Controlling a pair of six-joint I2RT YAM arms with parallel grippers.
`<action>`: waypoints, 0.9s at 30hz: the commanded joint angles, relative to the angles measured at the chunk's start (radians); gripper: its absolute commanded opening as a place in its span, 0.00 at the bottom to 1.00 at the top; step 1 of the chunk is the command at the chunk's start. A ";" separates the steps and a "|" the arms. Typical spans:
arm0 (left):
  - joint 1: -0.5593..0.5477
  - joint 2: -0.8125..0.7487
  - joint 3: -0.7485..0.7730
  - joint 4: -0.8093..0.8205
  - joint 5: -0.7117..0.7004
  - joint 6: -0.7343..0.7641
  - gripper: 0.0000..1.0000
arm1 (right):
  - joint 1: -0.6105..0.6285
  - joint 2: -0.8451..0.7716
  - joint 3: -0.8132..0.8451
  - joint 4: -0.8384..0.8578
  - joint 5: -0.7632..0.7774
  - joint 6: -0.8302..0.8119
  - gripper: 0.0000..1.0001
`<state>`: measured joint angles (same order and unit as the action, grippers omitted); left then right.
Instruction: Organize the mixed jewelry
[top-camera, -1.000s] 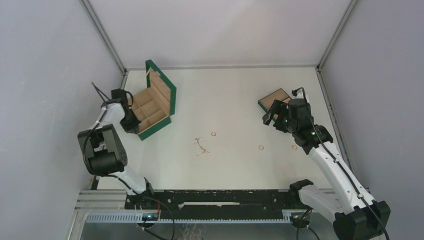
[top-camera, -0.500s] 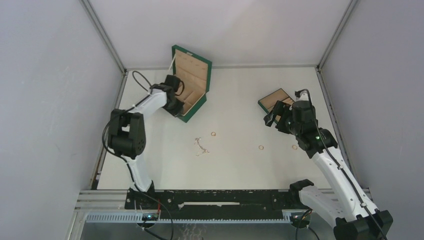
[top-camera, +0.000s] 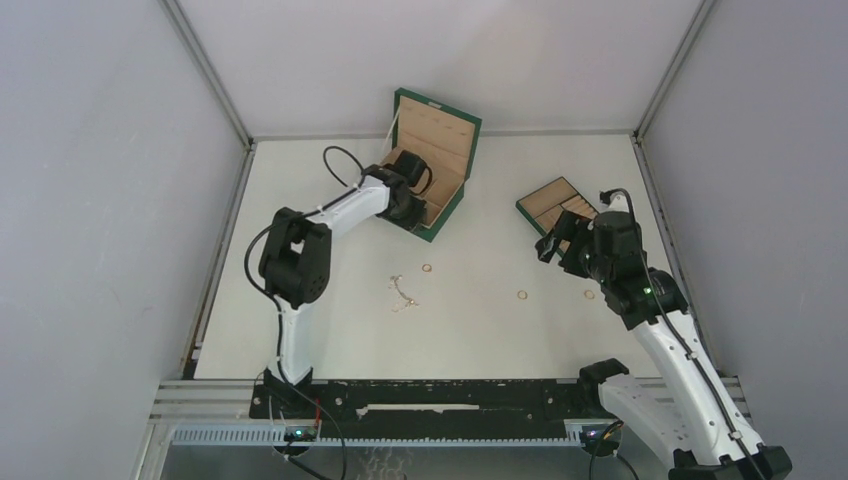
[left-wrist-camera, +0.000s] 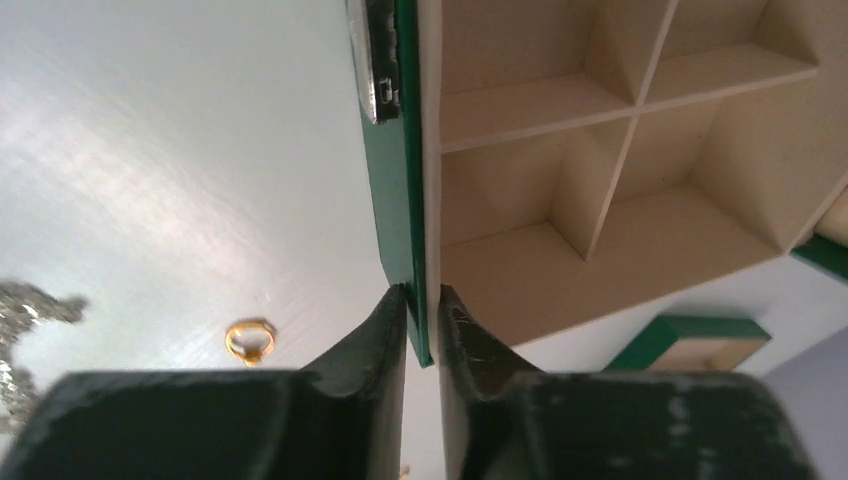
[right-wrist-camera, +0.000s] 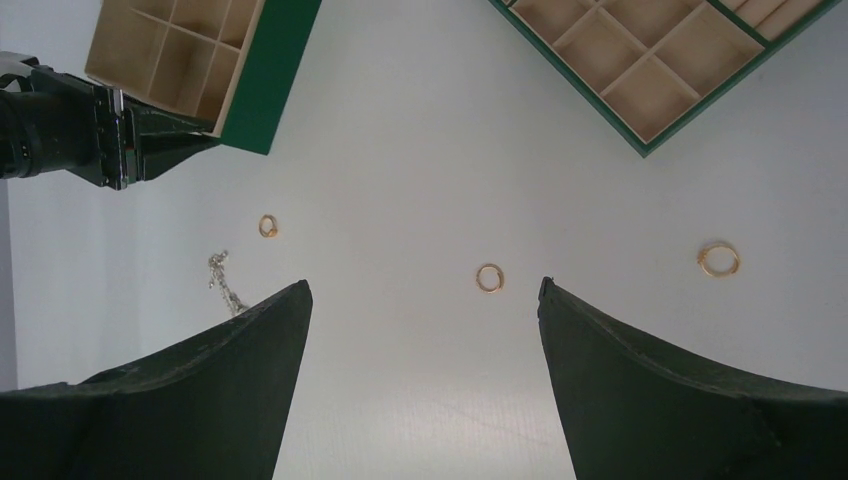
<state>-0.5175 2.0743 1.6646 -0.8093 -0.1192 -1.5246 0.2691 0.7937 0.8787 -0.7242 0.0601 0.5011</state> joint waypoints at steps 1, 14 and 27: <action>-0.057 -0.037 0.058 0.077 0.077 -0.034 0.32 | -0.003 -0.014 0.014 -0.021 0.027 0.010 0.92; -0.045 -0.343 -0.052 0.096 0.150 0.420 0.60 | 0.152 0.229 0.053 0.111 0.124 0.274 0.83; 0.324 -0.988 -0.532 0.072 0.038 0.856 0.72 | 0.328 0.920 0.590 0.088 0.138 0.398 0.80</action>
<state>-0.2306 1.2263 1.1919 -0.7216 -0.0200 -0.8467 0.5770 1.5913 1.3174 -0.6319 0.1501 0.8341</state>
